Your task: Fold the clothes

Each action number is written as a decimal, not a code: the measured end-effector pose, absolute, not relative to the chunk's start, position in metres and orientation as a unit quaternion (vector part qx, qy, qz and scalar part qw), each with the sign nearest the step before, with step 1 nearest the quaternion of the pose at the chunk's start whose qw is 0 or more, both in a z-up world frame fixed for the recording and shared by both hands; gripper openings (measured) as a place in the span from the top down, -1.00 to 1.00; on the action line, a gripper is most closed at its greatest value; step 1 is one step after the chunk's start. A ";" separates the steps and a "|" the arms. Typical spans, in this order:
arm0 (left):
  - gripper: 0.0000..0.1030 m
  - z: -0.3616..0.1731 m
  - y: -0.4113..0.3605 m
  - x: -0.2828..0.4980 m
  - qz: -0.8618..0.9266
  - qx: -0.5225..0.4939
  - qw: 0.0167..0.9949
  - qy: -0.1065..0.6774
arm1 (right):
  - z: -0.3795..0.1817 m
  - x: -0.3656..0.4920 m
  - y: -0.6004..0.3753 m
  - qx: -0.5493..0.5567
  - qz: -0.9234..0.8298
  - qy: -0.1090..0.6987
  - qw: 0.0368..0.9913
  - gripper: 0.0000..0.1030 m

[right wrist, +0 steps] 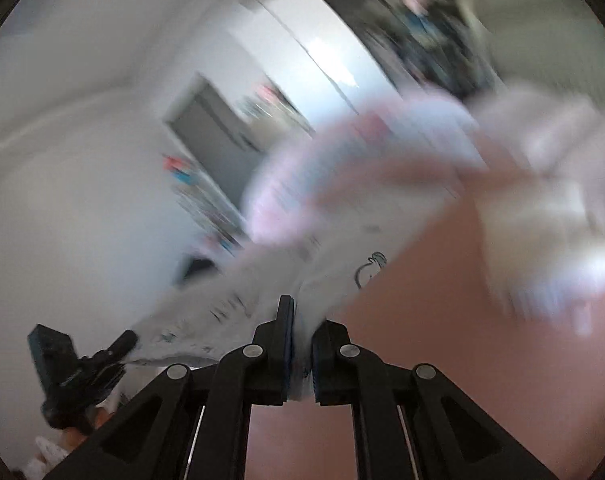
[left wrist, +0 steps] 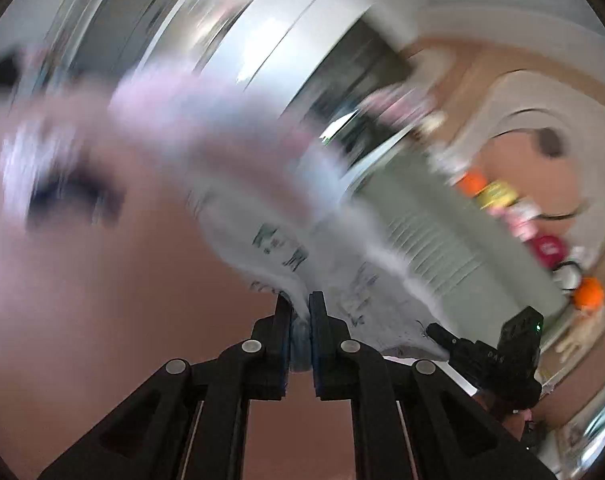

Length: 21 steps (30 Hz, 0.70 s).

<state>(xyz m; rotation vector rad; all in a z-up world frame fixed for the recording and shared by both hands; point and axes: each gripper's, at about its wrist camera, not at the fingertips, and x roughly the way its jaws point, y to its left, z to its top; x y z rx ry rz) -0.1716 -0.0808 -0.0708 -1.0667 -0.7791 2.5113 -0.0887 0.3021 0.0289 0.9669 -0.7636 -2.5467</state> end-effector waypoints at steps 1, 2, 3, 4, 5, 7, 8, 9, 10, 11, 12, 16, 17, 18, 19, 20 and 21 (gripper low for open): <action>0.87 -0.099 -0.078 -0.173 0.867 -0.396 0.136 -0.270 | -0.013 -0.088 0.300 0.373 -0.877 -0.271 0.137 0.86; 0.87 -0.130 -0.075 -0.177 0.858 -0.422 0.119 -0.268 | -0.054 -0.088 0.298 0.406 -0.863 -0.275 0.121 0.86; 0.87 -0.161 -0.072 -0.180 0.848 -0.448 0.102 -0.265 | -0.094 -0.087 0.295 0.438 -0.848 -0.279 0.104 0.86; 0.87 -0.191 -0.069 -0.183 0.837 -0.473 0.085 -0.262 | -0.126 -0.087 0.292 0.463 -0.837 -0.278 0.090 0.86; 0.87 -0.205 -0.067 -0.183 0.833 -0.482 0.079 -0.261 | -0.153 -0.085 0.289 0.485 -0.827 -0.274 0.078 0.86; 0.87 -0.220 -0.064 -0.180 0.834 -0.482 0.075 -0.258 | -0.184 -0.080 0.286 0.492 -0.825 -0.266 0.073 0.89; 0.87 -0.223 -0.064 -0.178 0.836 -0.477 0.077 -0.258 | -0.184 -0.079 0.286 0.481 -0.834 -0.260 0.078 0.89; 0.86 -0.224 -0.066 -0.179 0.835 -0.477 0.082 -0.263 | -0.183 -0.081 0.285 0.482 -0.835 -0.252 0.082 0.89; 0.86 -0.226 -0.068 -0.179 0.834 -0.476 0.085 -0.266 | -0.182 -0.085 0.284 0.488 -0.834 -0.244 0.084 0.89; 0.85 -0.228 -0.070 -0.179 0.833 -0.476 0.087 -0.269 | -0.182 -0.086 0.284 0.488 -0.834 -0.244 0.084 0.89; 0.85 -0.229 -0.071 -0.178 0.831 -0.477 0.088 -0.272 | -0.181 -0.085 0.283 0.486 -0.834 -0.249 0.083 0.89; 0.87 -0.212 -0.061 -0.176 0.834 -0.486 0.089 -0.246 | -0.181 -0.081 0.279 0.487 -0.836 -0.238 0.085 0.89; 0.87 -0.209 -0.065 -0.170 0.833 -0.489 0.093 -0.239 | -0.177 -0.078 0.279 0.487 -0.837 -0.233 0.089 0.89; 0.87 -0.207 -0.071 -0.162 0.833 -0.492 0.097 -0.233 | -0.172 -0.074 0.281 0.485 -0.839 -0.229 0.093 0.89; 0.87 -0.204 -0.071 -0.157 0.832 -0.494 0.099 -0.231 | -0.167 -0.071 0.281 0.482 -0.840 -0.230 0.099 0.89; 0.87 -0.202 -0.071 -0.155 0.832 -0.494 0.101 -0.232 | -0.162 -0.068 0.282 0.477 -0.840 -0.235 0.105 0.89; 0.87 -0.200 -0.072 -0.154 0.834 -0.491 0.100 -0.230 | -0.158 -0.065 0.285 0.471 -0.841 -0.240 0.111 0.89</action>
